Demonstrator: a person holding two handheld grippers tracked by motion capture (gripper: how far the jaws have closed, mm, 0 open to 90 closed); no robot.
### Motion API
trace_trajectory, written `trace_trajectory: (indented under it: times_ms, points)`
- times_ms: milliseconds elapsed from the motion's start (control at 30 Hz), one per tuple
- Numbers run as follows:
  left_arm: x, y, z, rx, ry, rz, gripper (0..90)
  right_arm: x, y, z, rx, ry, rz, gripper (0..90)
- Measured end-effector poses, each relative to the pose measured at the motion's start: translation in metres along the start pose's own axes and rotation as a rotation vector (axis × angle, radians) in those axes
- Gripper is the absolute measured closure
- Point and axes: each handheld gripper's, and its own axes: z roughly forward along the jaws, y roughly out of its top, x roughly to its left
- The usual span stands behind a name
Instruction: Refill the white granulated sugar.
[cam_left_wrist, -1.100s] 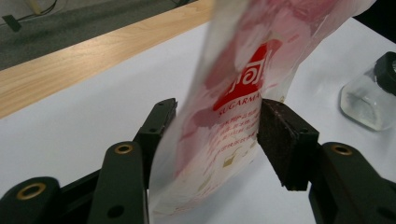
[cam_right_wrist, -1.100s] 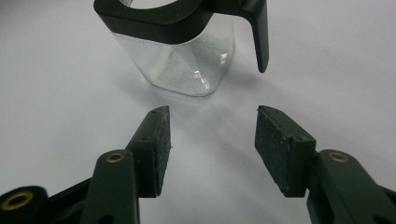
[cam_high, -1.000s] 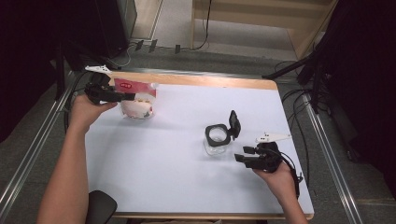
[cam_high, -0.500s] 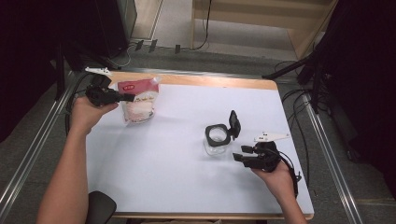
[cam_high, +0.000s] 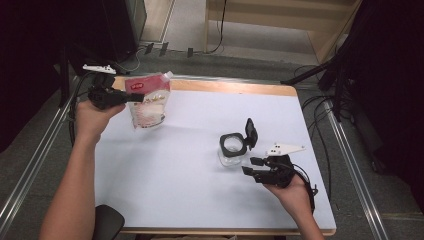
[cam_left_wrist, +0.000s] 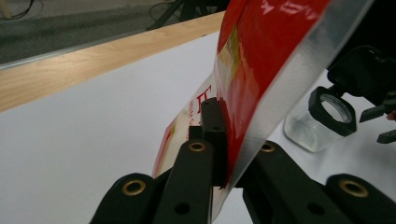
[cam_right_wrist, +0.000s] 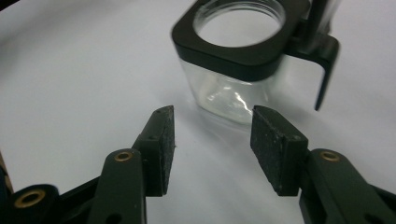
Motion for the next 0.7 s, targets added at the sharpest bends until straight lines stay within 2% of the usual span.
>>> trace_trajectory:
  times_ms: [133,233,400,500,600,700]
  points:
    - [-0.014,0.006,-0.004,0.03,0.003,0.036,90.0,0.011,0.003,0.003,-0.002,0.023,-0.043,51.5]
    - [-0.025,0.011,-0.005,0.049,0.0,0.074,90.0,0.015,0.005,0.004,-0.01,0.032,-0.056,51.6]
    - [-0.038,0.016,-0.009,0.042,-0.055,0.072,90.0,0.024,0.01,0.008,-0.03,0.054,-0.059,51.8]
    - [-0.046,0.017,-0.008,0.039,-0.08,0.066,90.0,0.031,0.013,0.011,-0.011,0.027,-0.076,52.5]
    - [-0.051,0.018,-0.005,0.054,-0.096,0.071,90.0,0.036,0.015,0.013,-0.026,0.041,-0.077,53.0]
    - [-0.065,0.018,0.002,0.076,-0.113,0.094,90.0,0.039,0.017,0.016,-0.033,0.056,-0.073,53.0]
